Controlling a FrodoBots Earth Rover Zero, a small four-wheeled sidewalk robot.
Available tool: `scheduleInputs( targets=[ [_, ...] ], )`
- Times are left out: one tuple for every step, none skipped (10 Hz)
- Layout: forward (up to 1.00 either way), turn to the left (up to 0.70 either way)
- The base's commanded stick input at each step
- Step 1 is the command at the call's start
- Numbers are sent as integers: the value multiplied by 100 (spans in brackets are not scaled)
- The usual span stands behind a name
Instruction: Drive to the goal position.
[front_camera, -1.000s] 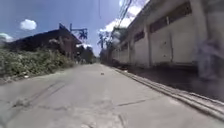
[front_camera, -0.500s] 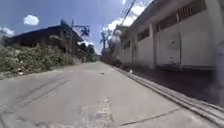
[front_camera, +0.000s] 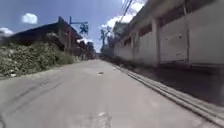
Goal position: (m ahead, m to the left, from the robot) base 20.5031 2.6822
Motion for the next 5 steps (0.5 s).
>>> scheduleInputs(
  targets=[
    [85,-27],
    [85,-28],
    [85,-15],
    [85,-3],
    [85,0]
  ],
)
